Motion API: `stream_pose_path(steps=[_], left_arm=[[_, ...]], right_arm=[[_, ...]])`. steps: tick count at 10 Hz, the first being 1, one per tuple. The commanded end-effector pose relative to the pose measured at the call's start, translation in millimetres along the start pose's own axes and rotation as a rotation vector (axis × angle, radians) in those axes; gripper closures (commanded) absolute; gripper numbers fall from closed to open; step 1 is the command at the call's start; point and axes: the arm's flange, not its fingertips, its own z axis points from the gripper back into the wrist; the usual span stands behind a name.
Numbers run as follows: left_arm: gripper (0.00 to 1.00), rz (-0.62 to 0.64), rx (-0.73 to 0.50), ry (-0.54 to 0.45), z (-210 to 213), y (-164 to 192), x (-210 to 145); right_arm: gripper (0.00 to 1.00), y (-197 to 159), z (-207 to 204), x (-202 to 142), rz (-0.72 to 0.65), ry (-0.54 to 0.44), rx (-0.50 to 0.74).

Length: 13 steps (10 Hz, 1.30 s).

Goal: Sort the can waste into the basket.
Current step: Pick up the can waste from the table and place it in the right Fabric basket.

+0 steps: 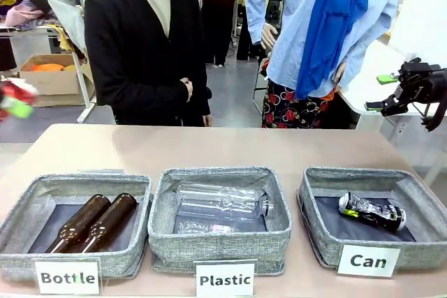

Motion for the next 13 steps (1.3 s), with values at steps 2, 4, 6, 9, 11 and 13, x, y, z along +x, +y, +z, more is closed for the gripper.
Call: stream_pose_path(steps=[2,4,6,9,11,13], left_arm=[[1.00,-0.181,0.073,0.132,-87.0,-39.9,69.8],[1.00,-0.291,0.056,0.144,-147.6,-80.3,112.6],[1.00,-0.411,0.012,0.127,-213.3,-136.9,147.7],[1.00,-0.634,-0.034,0.133,-267.4,-196.8,166.9],[1.00,-0.557,-0.057,0.248,-268.2,-177.4,164.1],[1.00,-0.603,-0.055,0.146,-281.5,-214.2,165.7]], right_arm=[[0.00,2.3,0.9,0.9,0.015,0.009,0.007],[0.00,2.3,0.9,0.9,0.015,0.009,0.007],[0.00,2.3,0.9,0.9,0.015,0.009,0.007],[0.00,2.3,0.9,0.9,0.015,0.009,0.007],[0.00,2.3,0.9,0.9,0.015,0.009,0.007],[0.00,2.3,0.9,0.9,0.015,0.009,0.007]])
